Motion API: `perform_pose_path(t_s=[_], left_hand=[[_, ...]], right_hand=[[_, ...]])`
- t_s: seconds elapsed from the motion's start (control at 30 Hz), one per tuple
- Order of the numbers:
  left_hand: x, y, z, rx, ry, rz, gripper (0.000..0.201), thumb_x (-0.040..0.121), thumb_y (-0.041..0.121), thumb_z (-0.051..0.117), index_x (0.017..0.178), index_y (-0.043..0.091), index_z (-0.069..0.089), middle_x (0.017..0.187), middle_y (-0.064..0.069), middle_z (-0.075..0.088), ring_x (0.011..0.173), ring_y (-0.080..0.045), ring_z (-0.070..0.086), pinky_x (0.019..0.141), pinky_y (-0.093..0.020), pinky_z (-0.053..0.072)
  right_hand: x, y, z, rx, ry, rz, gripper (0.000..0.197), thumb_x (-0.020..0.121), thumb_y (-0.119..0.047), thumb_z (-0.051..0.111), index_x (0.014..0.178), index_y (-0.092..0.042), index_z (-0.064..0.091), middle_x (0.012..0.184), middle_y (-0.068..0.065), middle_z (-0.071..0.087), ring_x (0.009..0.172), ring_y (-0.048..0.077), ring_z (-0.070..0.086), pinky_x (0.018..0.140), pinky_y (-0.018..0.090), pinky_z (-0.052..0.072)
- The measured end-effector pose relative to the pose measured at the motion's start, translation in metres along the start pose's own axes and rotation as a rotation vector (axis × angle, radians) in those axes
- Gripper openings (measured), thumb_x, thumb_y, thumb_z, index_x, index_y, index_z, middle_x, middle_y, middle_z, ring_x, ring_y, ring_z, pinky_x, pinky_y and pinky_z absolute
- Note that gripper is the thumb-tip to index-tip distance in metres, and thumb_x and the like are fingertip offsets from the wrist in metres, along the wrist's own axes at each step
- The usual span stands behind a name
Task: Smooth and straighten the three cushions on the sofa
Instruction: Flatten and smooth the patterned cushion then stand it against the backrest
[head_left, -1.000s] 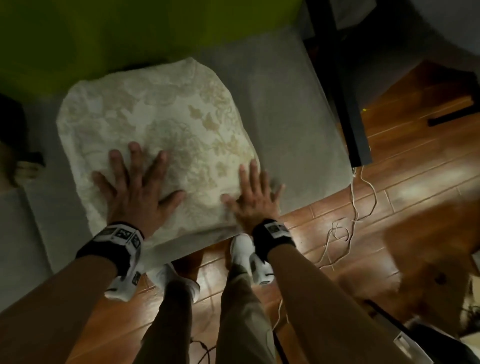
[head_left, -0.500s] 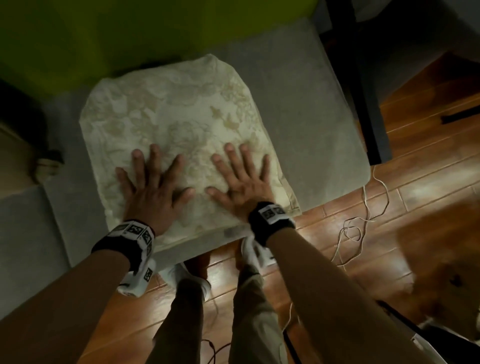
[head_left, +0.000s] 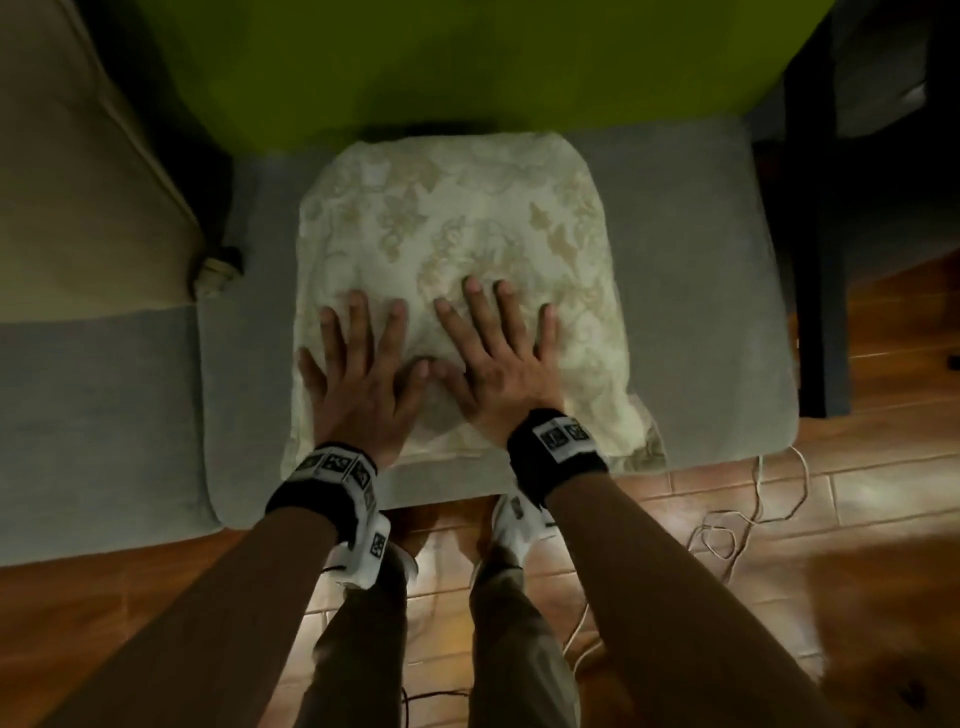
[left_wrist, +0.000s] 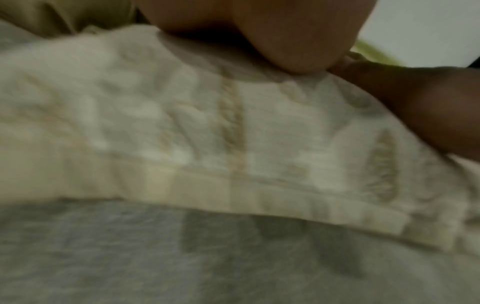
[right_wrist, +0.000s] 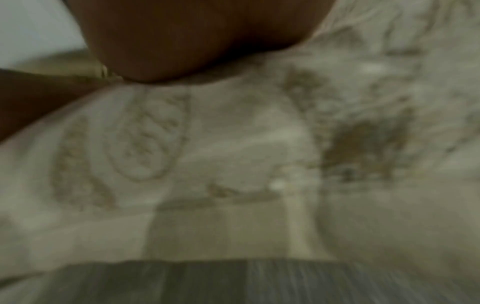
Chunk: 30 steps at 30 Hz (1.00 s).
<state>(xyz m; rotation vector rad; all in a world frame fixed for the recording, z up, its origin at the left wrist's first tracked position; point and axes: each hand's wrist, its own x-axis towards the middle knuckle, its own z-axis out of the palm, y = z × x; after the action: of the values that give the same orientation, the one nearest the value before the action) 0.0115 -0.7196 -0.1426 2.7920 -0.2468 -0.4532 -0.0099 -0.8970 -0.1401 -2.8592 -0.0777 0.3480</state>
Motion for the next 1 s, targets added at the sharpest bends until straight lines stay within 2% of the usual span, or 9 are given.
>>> perform_pose_path(t_s=[0.13,0.23,0.33,0.5,0.63,0.7,0.77,0.87,1.0], left_hand=[[0.013,-0.027,0.035,0.114,-0.199,0.006,0.070,0.090,0.075,0.010,0.145,0.052,-0.026,0.156,0.012,-0.038,0.148,-0.024,-0.029,0.118,-0.061,-0.005],[0.006,-0.032,0.038,0.078,-0.119,0.051,0.071,0.093,0.074,0.017,0.148,0.051,-0.021,0.158,0.013,-0.033,0.150,-0.024,-0.022,0.119,-0.060,-0.002],[-0.015,-0.051,0.029,0.063,-0.090,0.021,0.076,0.091,0.077,0.016,0.149,0.046,-0.022,0.160,0.011,-0.028,0.152,-0.024,-0.014,0.121,-0.056,0.008],[-0.057,-0.070,0.008,-0.482,-0.091,-0.192,0.077,0.094,0.063,0.042,0.155,0.040,0.001,0.166,0.000,0.009,0.148,-0.027,0.023,0.117,-0.047,0.029],[-0.088,-0.086,-0.003,-0.599,-0.104,-0.460,0.050,0.098,0.062,0.035,0.134,0.034,0.053,0.128,-0.008,0.064,0.114,-0.032,0.061,0.098,-0.038,0.046],[-0.095,-0.099,-0.001,-0.664,-0.124,-0.520,0.047,0.090,0.071,0.043,0.118,0.037,0.060,0.106,-0.001,0.072,0.093,-0.026,0.069,0.087,-0.041,0.055],[-0.097,-0.109,-0.001,-0.682,-0.080,-0.543,0.030,0.089,0.062,0.055,0.103,0.035,0.060,0.088,0.004,0.070,0.074,-0.020,0.071,0.073,-0.041,0.060],[-0.098,-0.120,-0.007,-0.728,0.049,-0.637,0.014,0.090,0.039,0.067,0.084,0.031,0.057,0.076,0.001,0.063,0.065,-0.025,0.068,0.057,-0.035,0.060],[-0.094,-0.137,-0.004,-0.612,-0.071,-0.582,0.010,0.090,0.039,0.064,0.091,0.030,0.061,0.083,0.000,0.067,0.078,-0.027,0.068,0.070,-0.036,0.057]], right_hand=[[-0.007,0.025,0.052,-0.058,-0.046,0.029,0.074,0.098,-0.073,0.024,0.158,-0.047,-0.010,0.167,-0.017,-0.019,0.153,0.012,-0.021,0.122,0.059,-0.012],[-0.013,0.034,0.046,-0.075,-0.055,-0.001,0.077,0.095,-0.077,0.021,0.156,-0.048,-0.016,0.165,-0.018,-0.024,0.151,0.010,-0.026,0.122,0.058,-0.013],[-0.038,0.050,0.030,-0.099,-0.013,0.037,0.086,0.093,-0.080,0.031,0.160,-0.043,-0.008,0.170,-0.013,-0.014,0.157,0.019,-0.014,0.119,0.069,-0.007],[-0.073,0.025,-0.002,-0.030,0.034,0.167,0.077,0.102,-0.063,0.037,0.163,-0.037,-0.003,0.171,-0.006,-0.015,0.157,0.024,-0.015,0.113,0.080,-0.002],[-0.057,-0.018,-0.026,0.003,0.154,-0.059,0.067,0.103,-0.045,0.039,0.162,-0.035,0.009,0.169,-0.003,-0.006,0.156,0.024,-0.009,0.115,0.076,-0.007],[-0.036,-0.042,-0.026,-0.048,0.131,-0.211,0.062,0.104,-0.046,0.039,0.161,-0.035,0.019,0.170,-0.003,0.000,0.158,0.026,-0.004,0.116,0.073,-0.009],[-0.015,-0.058,-0.026,-0.099,0.033,-0.260,0.060,0.104,-0.050,0.039,0.160,-0.036,0.021,0.172,-0.003,0.002,0.158,0.026,-0.004,0.117,0.072,-0.007],[0.002,-0.038,-0.028,-0.238,-0.085,-0.198,0.067,0.101,-0.068,0.028,0.160,-0.046,0.008,0.171,-0.011,-0.006,0.158,0.023,-0.006,0.117,0.073,-0.004],[-0.005,0.019,-0.046,-0.161,-0.149,0.092,0.078,0.092,-0.084,0.019,0.155,-0.053,-0.015,0.165,-0.018,-0.026,0.155,0.018,-0.021,0.115,0.073,-0.010]])
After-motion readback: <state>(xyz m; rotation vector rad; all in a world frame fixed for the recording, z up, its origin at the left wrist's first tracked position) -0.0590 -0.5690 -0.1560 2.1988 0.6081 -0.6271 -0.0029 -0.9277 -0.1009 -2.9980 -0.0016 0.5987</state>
